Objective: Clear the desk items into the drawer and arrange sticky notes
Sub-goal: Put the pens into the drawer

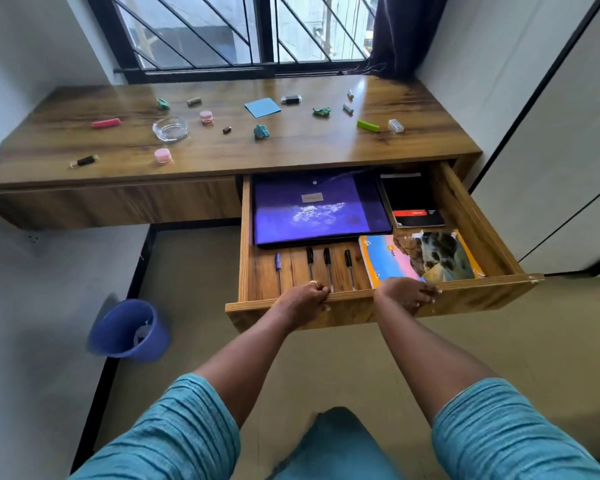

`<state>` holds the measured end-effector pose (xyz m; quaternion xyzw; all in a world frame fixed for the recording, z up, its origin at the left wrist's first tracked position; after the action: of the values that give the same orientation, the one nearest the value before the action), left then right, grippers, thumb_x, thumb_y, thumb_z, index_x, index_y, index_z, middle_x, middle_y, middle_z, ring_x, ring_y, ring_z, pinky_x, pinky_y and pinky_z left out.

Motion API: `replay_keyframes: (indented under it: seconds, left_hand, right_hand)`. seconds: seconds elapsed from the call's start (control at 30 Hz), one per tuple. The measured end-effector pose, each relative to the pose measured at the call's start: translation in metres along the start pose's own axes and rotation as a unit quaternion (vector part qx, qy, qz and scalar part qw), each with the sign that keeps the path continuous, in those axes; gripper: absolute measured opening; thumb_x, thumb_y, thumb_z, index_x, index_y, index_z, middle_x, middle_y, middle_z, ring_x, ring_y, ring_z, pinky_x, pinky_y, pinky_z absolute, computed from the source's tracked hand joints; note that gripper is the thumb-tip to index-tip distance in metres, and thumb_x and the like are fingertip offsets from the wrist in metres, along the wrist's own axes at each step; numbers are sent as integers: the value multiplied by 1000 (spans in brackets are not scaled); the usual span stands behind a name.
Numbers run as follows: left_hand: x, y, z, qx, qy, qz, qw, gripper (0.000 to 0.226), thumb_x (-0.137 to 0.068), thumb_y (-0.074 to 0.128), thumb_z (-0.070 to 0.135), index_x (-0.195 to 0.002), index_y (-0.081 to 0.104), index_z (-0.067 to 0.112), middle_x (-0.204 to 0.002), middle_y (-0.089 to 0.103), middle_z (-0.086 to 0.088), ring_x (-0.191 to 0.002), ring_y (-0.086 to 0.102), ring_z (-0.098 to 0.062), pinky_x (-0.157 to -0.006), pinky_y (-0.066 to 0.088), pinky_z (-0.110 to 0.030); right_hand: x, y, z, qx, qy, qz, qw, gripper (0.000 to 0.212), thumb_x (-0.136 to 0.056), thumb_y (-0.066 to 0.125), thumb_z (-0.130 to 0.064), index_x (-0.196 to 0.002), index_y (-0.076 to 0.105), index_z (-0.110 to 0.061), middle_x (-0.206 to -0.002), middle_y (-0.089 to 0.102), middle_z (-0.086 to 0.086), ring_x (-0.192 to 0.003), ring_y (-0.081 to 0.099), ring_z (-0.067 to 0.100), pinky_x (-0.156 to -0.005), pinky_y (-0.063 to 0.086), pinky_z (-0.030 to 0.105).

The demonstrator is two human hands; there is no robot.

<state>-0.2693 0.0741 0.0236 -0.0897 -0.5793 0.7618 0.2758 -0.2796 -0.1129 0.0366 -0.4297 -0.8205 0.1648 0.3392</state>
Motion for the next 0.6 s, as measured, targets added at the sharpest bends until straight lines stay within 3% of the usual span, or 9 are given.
replay_keyframes:
  seconds: [0.17,0.23,0.33,0.43,0.6]
  left_hand:
    - [-19,-12,-12,14,-81,85,993,26,-95,52,22,-118,58,13,-109,62,-8,-97,61,-19,-85,55,-30]
    - [-32,-17,-20,0,-113,117,987,29,-94,54,22,-121,58,12,-113,64,-8,-107,60,-22,-101,48,-36]
    - [-53,-27,-32,1,-178,137,974,35,-92,56,21,-126,54,10,-122,61,-10,-122,52,-24,-118,21,-42]
    - [-73,-40,-46,35,-246,145,958,46,-94,52,14,-138,42,5,-138,50,-13,-135,39,-26,-119,12,-43]
    - [-107,-52,-72,59,-350,133,925,66,-95,47,8,-149,10,-2,-157,10,-21,-147,6,-32,-121,8,-41]
  right_hand:
    - [-13,18,-23,-33,-12,-17,999,69,-99,40,-15,-150,-4,-3,-154,18,18,-132,41,31,-99,47,39]
    - [-23,28,-35,-59,-2,-36,998,63,-100,36,-12,-150,-2,-5,-151,25,18,-127,47,29,-97,47,36]
    - [-34,44,-54,-82,-2,-42,996,57,-101,32,-8,-150,4,-5,-147,32,18,-122,51,30,-94,48,34]
    - [-46,61,-78,-71,-23,-53,996,64,-99,41,-10,-150,3,-1,-141,39,24,-116,56,34,-89,51,36]
    - [-62,86,-118,-75,2,-66,995,65,-96,45,-3,-149,8,1,-137,46,24,-116,57,35,-89,49,33]
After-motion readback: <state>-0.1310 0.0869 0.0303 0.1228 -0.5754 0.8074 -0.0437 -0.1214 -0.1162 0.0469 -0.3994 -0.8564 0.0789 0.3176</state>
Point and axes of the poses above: each hand's wrist, its own x-axis away from the middle knuckle, its own y-axis out of the palm, z = x × y, the point moved 6 cm from there along -x, towards the middle knuckle
